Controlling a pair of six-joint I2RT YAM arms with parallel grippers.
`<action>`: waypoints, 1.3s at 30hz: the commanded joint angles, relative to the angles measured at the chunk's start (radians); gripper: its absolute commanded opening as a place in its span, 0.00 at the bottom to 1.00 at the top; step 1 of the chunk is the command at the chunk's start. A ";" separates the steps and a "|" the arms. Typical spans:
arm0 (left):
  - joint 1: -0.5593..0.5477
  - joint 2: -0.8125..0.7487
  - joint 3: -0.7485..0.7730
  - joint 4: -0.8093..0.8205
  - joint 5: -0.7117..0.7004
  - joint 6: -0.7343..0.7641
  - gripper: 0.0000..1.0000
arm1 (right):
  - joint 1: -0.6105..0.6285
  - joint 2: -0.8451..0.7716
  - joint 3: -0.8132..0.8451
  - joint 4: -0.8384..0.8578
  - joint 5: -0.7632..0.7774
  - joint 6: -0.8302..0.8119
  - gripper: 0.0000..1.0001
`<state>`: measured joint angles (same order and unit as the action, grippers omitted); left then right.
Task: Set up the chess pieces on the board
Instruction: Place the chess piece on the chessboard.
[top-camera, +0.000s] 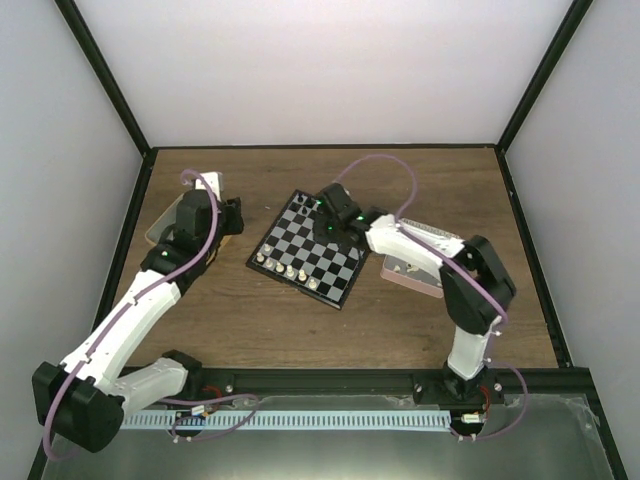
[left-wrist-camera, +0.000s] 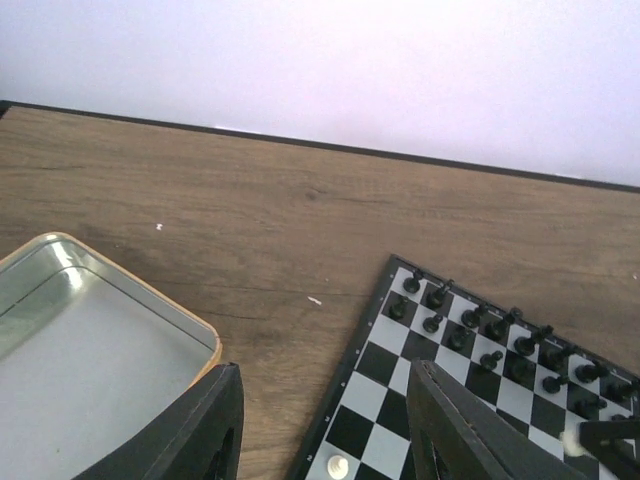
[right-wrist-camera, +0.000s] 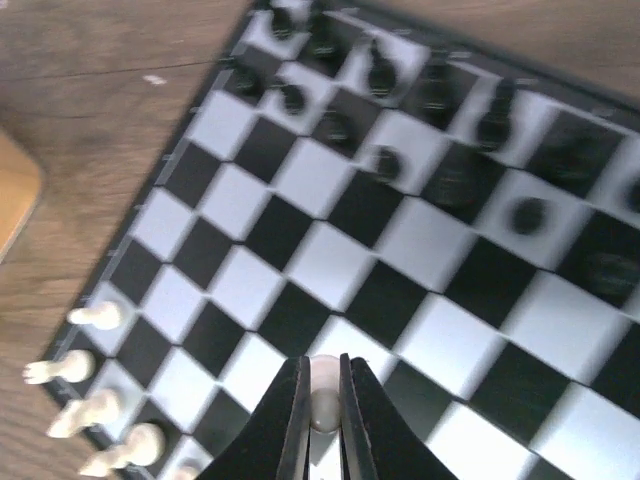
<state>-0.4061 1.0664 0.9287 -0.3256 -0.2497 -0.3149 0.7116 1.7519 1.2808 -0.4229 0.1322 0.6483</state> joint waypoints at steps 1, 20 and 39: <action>0.007 -0.035 -0.018 0.025 -0.083 -0.022 0.47 | 0.065 0.103 0.149 0.047 -0.101 -0.038 0.03; 0.028 -0.042 -0.015 0.009 -0.116 -0.050 0.48 | 0.133 0.399 0.419 -0.061 -0.255 -0.083 0.06; 0.037 -0.044 -0.017 0.012 -0.090 -0.044 0.48 | 0.169 0.489 0.531 -0.187 -0.132 -0.154 0.09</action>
<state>-0.3767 1.0309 0.9188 -0.3244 -0.3492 -0.3626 0.8684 2.2143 1.7653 -0.5640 -0.0555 0.5335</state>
